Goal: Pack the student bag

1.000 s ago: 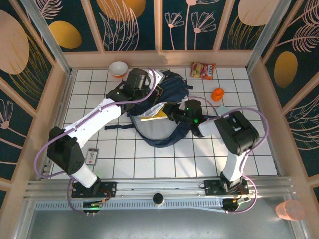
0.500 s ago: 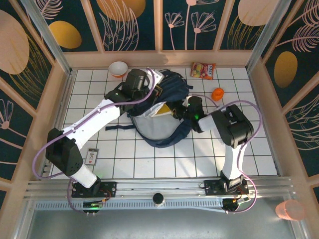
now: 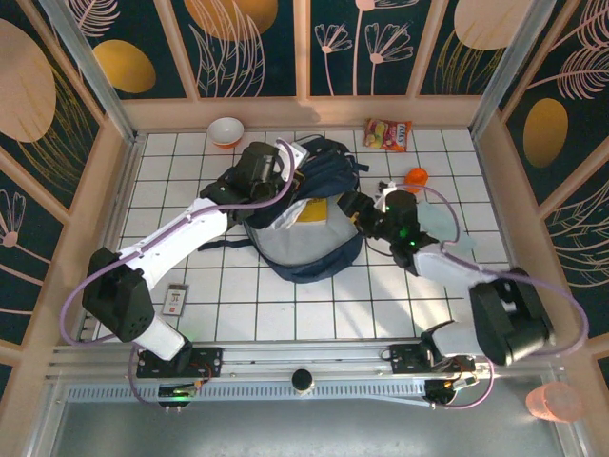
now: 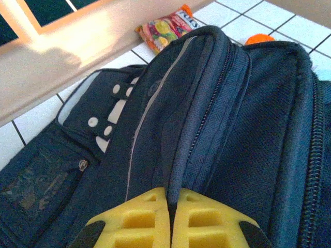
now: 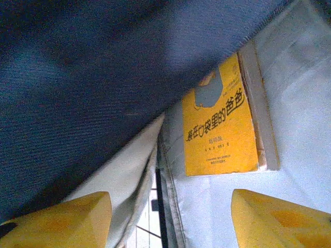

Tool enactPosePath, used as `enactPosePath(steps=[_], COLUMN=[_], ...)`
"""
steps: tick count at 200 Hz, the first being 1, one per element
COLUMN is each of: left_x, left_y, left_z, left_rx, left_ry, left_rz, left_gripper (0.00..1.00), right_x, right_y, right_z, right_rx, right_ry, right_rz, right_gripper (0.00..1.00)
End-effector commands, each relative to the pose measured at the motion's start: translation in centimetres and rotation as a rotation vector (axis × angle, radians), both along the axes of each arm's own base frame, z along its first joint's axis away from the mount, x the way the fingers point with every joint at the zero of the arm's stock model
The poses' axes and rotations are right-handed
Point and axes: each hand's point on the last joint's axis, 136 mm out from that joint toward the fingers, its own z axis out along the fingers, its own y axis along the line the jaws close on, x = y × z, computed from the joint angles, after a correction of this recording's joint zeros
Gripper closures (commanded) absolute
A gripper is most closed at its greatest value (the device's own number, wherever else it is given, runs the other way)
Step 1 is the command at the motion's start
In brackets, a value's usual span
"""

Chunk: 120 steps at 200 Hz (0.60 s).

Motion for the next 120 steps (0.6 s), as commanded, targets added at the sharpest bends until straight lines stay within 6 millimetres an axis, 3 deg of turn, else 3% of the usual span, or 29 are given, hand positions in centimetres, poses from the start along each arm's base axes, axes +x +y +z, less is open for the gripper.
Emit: enactPosePath(steps=[1,40,70,86,102,109,120], left_x=[0.7,-1.5,-5.0,-6.6,-7.5,-7.5,-7.1], left_y=[0.7,-0.8,-2.4,-3.2,-3.8,-4.0,-4.2], left_z=[1.6,-5.6,-14.6,-18.4,-19.8,-19.6,-18.4], left_rx=[-0.025,0.057,0.179,0.243,0.248,0.228,0.198], left_ry=[-0.097,-0.008,0.097,0.157,0.193,0.199,0.182], left_rz=[0.018,-0.125,-0.242,-0.288,-0.315,-0.309,-0.285], left_gripper=[1.00,1.00,1.00,1.00,1.00,1.00,0.90], right_x=[-2.2,-4.1,-4.3,-4.3,-4.2,-4.1,-4.0], right_y=[-4.1,-6.8,-7.5,-7.6,-7.7,-7.6,-7.3], right_z=[-1.8,1.3,4.2,5.3,6.1,6.4,6.9], right_rx=[-0.170,-0.247,-0.278,-0.284,-0.299,-0.310,-0.336], right_ry=[0.106,0.041,-0.096,-0.149,-0.185,-0.207,-0.252], right_rz=[-0.121,-0.187,-0.196,-0.196,-0.193,-0.189,-0.174], right_gripper=[0.37,0.37,0.37,0.37,0.37,0.37,0.36])
